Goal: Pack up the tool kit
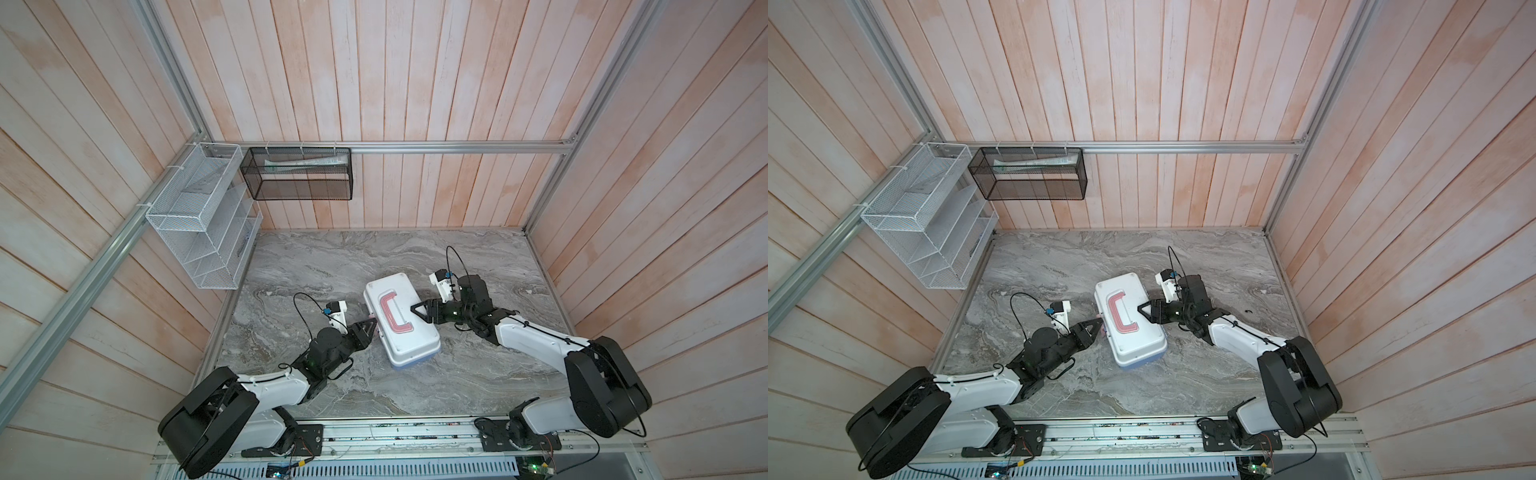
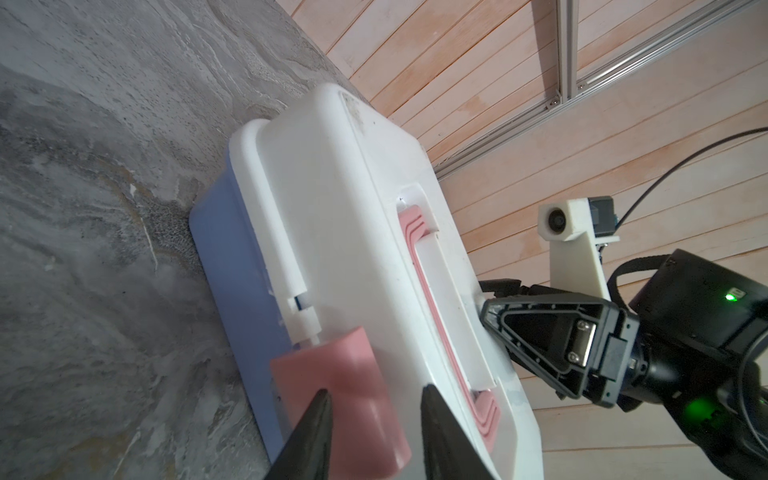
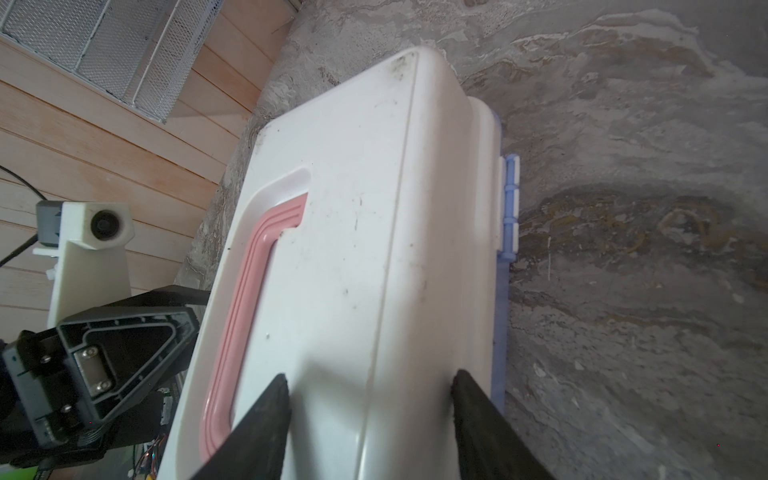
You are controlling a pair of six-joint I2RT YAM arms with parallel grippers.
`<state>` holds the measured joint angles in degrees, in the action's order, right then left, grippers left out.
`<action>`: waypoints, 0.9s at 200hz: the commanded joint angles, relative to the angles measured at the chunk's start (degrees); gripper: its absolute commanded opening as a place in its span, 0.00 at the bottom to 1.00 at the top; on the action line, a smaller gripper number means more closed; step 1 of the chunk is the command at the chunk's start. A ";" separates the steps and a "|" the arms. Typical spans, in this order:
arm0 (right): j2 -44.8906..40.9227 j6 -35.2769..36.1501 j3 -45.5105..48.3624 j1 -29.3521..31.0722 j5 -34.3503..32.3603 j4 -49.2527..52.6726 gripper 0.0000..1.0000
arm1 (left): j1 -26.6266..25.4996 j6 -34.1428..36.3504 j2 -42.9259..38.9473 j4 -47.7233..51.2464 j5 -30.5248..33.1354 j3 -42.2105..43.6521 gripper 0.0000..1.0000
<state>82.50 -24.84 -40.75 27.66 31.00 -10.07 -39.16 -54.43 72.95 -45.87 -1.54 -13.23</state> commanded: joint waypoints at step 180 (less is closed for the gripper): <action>3.46 1.20 2.10 0.71 0.67 6.97 0.58 | -0.84 1.87 -1.57 4.18 -0.44 0.14 0.27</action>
<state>83.15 -24.84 -40.75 27.59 31.14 -11.20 -39.57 -53.95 71.46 -42.37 -2.55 -13.21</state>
